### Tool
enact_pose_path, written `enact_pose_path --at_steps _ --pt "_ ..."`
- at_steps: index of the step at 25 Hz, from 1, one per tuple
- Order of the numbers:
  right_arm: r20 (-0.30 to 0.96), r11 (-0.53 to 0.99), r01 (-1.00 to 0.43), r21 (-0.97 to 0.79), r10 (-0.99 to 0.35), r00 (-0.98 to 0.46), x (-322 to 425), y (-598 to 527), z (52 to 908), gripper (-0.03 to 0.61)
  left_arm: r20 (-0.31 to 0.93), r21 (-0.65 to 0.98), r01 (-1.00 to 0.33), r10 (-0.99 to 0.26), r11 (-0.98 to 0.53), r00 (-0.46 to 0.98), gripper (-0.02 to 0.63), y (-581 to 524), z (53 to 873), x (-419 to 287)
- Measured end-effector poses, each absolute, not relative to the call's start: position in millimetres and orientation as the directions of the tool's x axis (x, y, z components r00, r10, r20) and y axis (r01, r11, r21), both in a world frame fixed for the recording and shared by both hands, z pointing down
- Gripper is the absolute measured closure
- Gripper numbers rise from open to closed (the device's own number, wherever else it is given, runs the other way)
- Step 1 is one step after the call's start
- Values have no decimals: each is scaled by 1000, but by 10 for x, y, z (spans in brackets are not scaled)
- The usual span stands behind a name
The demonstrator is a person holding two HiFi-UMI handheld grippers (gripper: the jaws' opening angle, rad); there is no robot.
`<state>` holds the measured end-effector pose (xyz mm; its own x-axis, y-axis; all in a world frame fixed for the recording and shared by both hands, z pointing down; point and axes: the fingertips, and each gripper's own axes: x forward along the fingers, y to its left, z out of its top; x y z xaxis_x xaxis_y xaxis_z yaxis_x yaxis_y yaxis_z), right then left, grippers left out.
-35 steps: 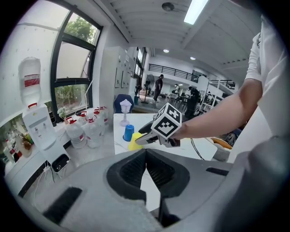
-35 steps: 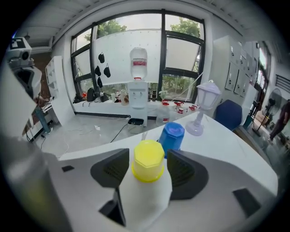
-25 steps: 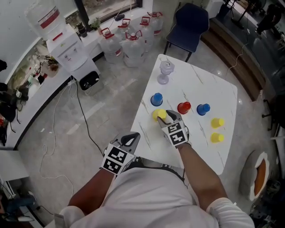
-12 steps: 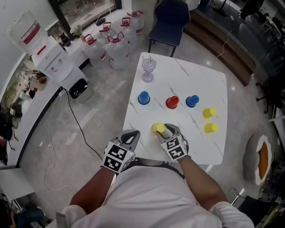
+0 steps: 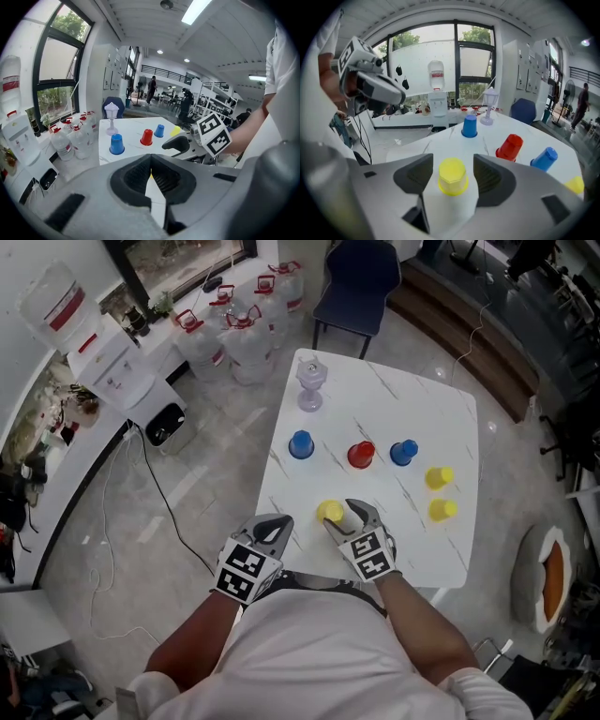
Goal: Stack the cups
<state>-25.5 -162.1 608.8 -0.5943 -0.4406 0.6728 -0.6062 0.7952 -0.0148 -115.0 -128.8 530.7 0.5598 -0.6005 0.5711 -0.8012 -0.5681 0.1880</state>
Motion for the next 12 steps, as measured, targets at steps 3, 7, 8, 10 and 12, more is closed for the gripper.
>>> enact_pose_path --at_steps 3,7,8,10,12 --pt "634 788 -615 -30 -461 -621 -277 -1855 5903 327 573 187 -820 -619 -540 538 606 -1306 5330 -1218" --pt "643 816 -578 8 -447 -622 -467 -2247 5866 335 575 181 -845 -643 -503 506 606 -1297 5293 -1351" --pt "649 824 -566 21 -442 -619 -526 -2342 5885 336 576 178 -851 -649 -494 498 606 -1280 5289 -1387" --pt "660 839 -543 40 -431 -616 -647 -2528 5927 341 581 176 -865 -659 -471 477 606 -1234 5300 -1469" --pt "667 850 -525 47 -418 -616 -772 -2700 5943 339 590 178 -880 -668 -441 454 606 -1176 5326 -1553"
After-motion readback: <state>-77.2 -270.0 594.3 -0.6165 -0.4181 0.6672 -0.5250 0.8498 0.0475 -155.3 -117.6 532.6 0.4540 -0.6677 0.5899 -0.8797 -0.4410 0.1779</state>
